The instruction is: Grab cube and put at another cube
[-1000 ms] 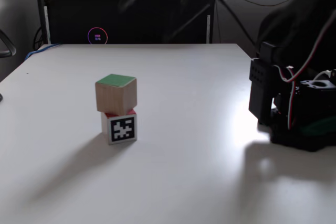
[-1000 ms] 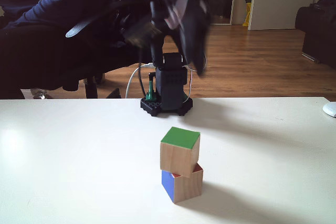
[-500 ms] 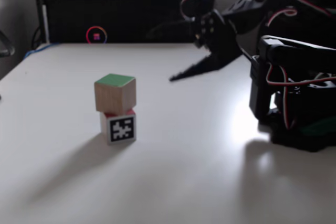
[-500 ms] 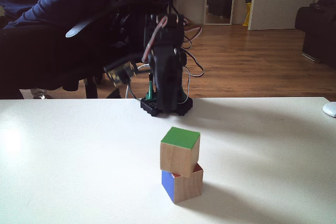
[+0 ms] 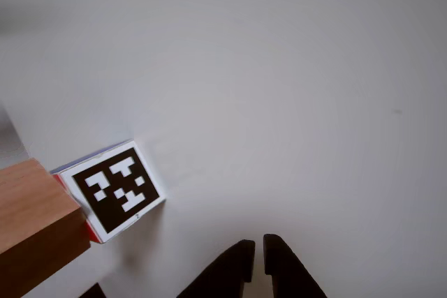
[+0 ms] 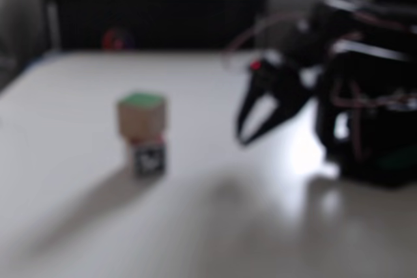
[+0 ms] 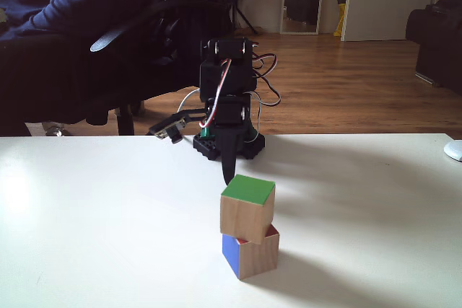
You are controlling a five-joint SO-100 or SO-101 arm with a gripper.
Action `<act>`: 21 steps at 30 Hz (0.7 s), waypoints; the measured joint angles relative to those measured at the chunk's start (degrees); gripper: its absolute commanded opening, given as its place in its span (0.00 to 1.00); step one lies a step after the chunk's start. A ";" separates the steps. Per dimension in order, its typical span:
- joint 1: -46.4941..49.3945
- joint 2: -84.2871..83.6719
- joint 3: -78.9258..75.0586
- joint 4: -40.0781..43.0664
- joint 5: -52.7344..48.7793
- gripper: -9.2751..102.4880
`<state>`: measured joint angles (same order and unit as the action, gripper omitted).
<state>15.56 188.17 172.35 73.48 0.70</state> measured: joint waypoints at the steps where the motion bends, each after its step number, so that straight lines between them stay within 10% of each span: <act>1: 0.00 0.00 0.00 0.09 -0.09 0.08; 21: 0.00 0.00 0.00 0.09 -0.44 0.08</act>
<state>15.56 188.17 172.35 73.56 0.26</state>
